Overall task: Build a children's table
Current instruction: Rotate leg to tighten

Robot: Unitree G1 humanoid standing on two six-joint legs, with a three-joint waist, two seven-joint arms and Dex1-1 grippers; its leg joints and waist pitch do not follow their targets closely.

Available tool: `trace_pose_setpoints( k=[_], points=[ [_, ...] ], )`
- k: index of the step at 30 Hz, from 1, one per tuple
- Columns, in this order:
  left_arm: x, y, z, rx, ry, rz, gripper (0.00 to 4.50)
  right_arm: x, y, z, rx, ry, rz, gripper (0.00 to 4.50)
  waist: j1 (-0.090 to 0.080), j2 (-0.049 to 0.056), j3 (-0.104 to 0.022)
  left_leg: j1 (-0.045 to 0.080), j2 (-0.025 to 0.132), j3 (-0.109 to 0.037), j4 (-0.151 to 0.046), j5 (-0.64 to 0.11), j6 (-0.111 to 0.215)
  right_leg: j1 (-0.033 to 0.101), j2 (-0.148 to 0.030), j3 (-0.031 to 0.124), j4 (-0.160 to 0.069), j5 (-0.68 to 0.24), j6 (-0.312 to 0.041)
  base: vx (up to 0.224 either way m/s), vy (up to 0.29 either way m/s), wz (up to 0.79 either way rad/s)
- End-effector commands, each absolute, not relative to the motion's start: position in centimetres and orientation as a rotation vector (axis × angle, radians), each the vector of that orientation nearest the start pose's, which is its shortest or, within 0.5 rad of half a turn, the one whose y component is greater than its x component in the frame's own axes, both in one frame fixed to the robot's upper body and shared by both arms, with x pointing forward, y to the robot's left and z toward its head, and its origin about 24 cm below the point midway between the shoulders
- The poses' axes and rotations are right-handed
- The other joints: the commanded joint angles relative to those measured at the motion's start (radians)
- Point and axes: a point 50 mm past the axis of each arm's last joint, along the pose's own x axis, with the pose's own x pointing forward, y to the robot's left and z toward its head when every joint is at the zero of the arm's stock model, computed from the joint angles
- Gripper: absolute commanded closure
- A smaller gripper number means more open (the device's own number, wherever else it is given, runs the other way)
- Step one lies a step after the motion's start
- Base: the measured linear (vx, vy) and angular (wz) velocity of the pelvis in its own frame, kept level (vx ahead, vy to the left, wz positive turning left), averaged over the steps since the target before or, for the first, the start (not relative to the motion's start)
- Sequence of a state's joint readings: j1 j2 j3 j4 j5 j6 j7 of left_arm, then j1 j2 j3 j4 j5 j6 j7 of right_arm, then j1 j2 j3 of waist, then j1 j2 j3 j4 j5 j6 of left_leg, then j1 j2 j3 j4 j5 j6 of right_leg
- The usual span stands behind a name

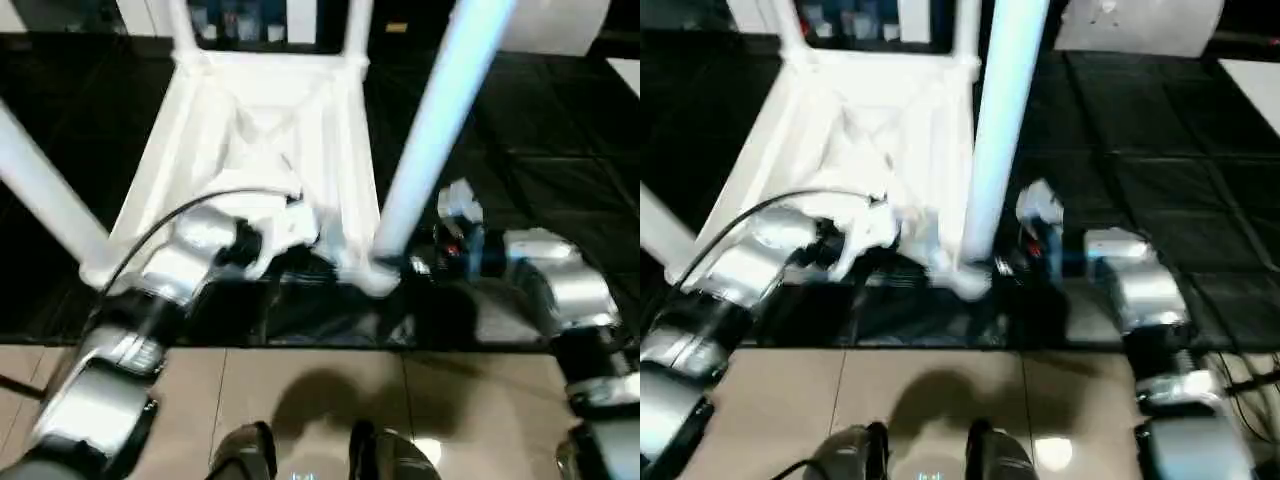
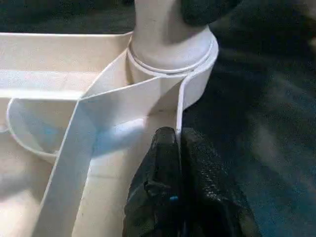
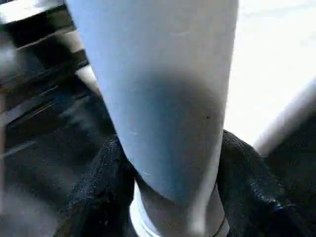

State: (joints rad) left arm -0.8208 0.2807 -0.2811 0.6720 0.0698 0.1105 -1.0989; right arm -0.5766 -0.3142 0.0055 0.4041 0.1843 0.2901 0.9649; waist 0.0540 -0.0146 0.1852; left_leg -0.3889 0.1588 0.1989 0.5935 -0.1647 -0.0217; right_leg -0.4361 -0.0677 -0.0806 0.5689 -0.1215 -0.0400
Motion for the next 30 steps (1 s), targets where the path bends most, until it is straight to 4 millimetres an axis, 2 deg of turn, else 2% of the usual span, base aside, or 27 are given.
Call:
trace_pose_setpoints(
  k=[1,2,3,4,5,6,8,10,12,15,18,20,21,22,23,25,28,29,30],
  points=[
    [36.1,6.7,11.7,0.47,0.203,-1.196,4.5,32.9,-11.7,9.3,-0.053,0.199,0.99,2.49,-0.003,-0.016,-0.095,0.025,0.057,-0.043,-0.068,-0.209,0.054,0.063,-0.096,0.043,-0.095,-0.611,-0.099,0.0,0.0,0.0],
    [36.1,6.7,11.7,0.47,0.203,-1.196,4.5,32.9,-11.7,9.3,-0.053,0.199,0.99,2.5,-0.007,-0.014,-0.097,0.024,0.058,-0.042,-0.069,-0.208,0.058,0.063,-0.096,0.042,-0.096,-0.591,-0.101,0.0,0.0,0.0],
    [36.7,5.6,12.0,0.438,0.205,-1.124,4.5,33.5,-10.1,9.0,-0.027,0.216,0.845,2.51,-0.014,-0.015,-0.097,0.02,0.057,-0.042,-0.07,-0.2,0.068,0.066,-0.095,0.04,-0.093,-0.556,-0.109,0.0,0.0,0.0],
    [36.8,5.1,12.1,0.431,0.206,-1.099,4.5,33.8,-9.6,9.0,-0.014,0.221,0.784,2.53,-0.017,-0.014,-0.096,0.019,0.057,-0.042,-0.071,-0.197,0.07,0.063,-0.094,0.038,-0.092,-0.546,-0.113,0.0,0.0,0.0],
    [37.0,4.8,12.2,0.423,0.205,-1.077,4.5,34.1,-9.2,9.1,-0.012,0.216,0.723,2.53,-0.021,-0.008,-0.098,0.024,0.058,-0.044,-0.07,-0.21,0.058,0.059,-0.097,0.034,-0.093,-0.542,-0.122,0.0,0.0,0.0],
    [37.2,4.5,12.3,0.419,0.202,-1.061,4.5,34.4,-8.9,9.2,-0.012,0.214,0.657,2.53,-0.025,-0.012,-0.098,0.022,0.057,-0.046,-0.07,-0.215,0.053,0.064,-0.1,0.032,-0.093,-0.541,-0.121,0.0,0.0,0.0],
    [37.5,3.9,12.6,0.413,0.193,-1.016,4.5,34.9,-8.2,9.5,0.01,0.205,0.528,2.54,-0.025,-0.009,-0.098,0.026,0.056,-0.042,-0.069,-0.211,0.06,0.061,-0.1,0.036,-0.096,-0.524,-0.123,0.0,0.0,0.0],
    [37.6,3.7,12.6,0.414,0.192,-1.003,4.5,35.1,-7.6,9.7,0.068,0.2,0.477,2.54,-0.027,-0.009,-0.1,0.023,0.057,-0.043,-0.071,-0.197,0.064,0.064,-0.1,0.037,-0.09,-0.48,-0.134,0.0,0.0,0.0],
    [37.7,3.3,12.6,0.426,0.188,-0.994,4.5,35.0,-6.5,10.5,0.148,0.17,0.437,1.99,-0.026,-0.008,-0.104,0.025,0.058,-0.039,-0.071,-0.175,0.077,0.063,-0.099,0.041,-0.081,-0.403,-0.156,0.0,0.0,0.0],
    [37.6,3.3,12.5,0.429,0.19,-1.006,4.5,34.8,-6.5,10.6,0.164,0.16,0.429,1.78,-0.025,-0.009,-0.106,0.02,0.06,-0.035,-0.069,-0.131,0.116,0.069,-0.097,0.044,-0.066,-0.281,-0.194,0.0,0.0,0.0],
    [37.5,3.5,12.3,0.445,0.186,-1.031,4.5,34.9,-7.4,10.4,0.151,0.159,0.411,1.46,-0.023,-0.008,-0.107,0.018,0.058,-0.033,-0.068,-0.109,0.137,0.073,-0.097,0.044,-0.063,-0.249,-0.204,0.0,0.0,0.0],
    [37.2,3.6,12.3,0.463,0.147,-1.083,4.5,34.8,-9.2,10.1,0.054,0.128,0.407,1.31,-0.021,-0.009,-0.105,0.02,0.058,-0.033,-0.069,-0.111,0.141,0.072,-0.096,0.042,-0.065,-0.261,-0.198,0.0,0.0,0.0],
    [37.2,3.6,12.3,0.463,0.147,-1.083,4.5,34.8,-9.2,10.1,0.054,0.128,0.407,1.2,-0.02,-0.009,-0.105,0.02,0.06,-0.033,-0.069,-0.111,0.141,0.073,-0.096,0.043,-0.064,-0.263,-0.193,0.0,0.0,0.0],
    [37.0,3.8,12.1,0.477,0.142,-1.116,4.5,34.6,-10.0,10.0,0.046,0.126,0.414,1.01,-0.019,-0.007,-0.105,0.02,0.06,-0.033,-0.069,-0.112,0.143,0.072,-0.096,0.044,-0.064,-0.261,-0.194,0.0,0.0,0.0],
    [36.7,4.1,11.9,0.488,0.153,-1.15,4.5,34.3,-11.1,9.8,0.051,0.133,0.419,1.01,-0.017,-0.008,-0.104,0.02,0.061,-0.034,-0.07,-0.112,0.148,0.075,-0.096,0.043,-0.064,-0.258,-0.194,0.0,0.0,0.0],
    [36.6,4.3,11.7,0.492,0.16,-1.162,4.5,34.1,-11.5,9.8,0.052,0.134,0.426,0.79,-0.017,-0.008,-0.104,0.019,0.063,-0.034,-0.07,-0.111,0.155,0.075,-0.097,0.044,-0.063,-0.251,-0.201,0.0,0.0,0.0],
    [35.9,5.3,10.9,0.546,0.168,-1.254,4.5,32.6,-14.0,9.9,0.075,0.116,0.557,0.54,-0.012,-0.008,-0.103,0.019,0.063,-0.034,-0.069,-0.123,0.164,0.08,-0.096,0.044,-0.066,-0.256,-0.201,0.0,0.0,0.0],
    [35.5,5.8,10.8,0.566,0.144,-1.308,4.5,31.7,-15.8,10.2,0.113,0.109,0.626,0.46,-0.009,-0.006,-0.102,0.021,0.066,-0.034,-0.07,-0.128,0.173,0.08,-0.097,0.044,-0.068,-0.26,-0.203,0.0,0.0,0.0],
    [35.3,6.0,10.7,0.568,0.139,-1.325,4.5,31.4,-16.5,10.4,0.109,0.102,0.649,0.46,-0.005,-0.008,-0.103,0.02,0.067,-0.033,-0.069,-0.133,0.175,0.08,-0.098,0.044,-0.068,-0.267,-0.2,0.0,0.0,0.0]
  ],
)
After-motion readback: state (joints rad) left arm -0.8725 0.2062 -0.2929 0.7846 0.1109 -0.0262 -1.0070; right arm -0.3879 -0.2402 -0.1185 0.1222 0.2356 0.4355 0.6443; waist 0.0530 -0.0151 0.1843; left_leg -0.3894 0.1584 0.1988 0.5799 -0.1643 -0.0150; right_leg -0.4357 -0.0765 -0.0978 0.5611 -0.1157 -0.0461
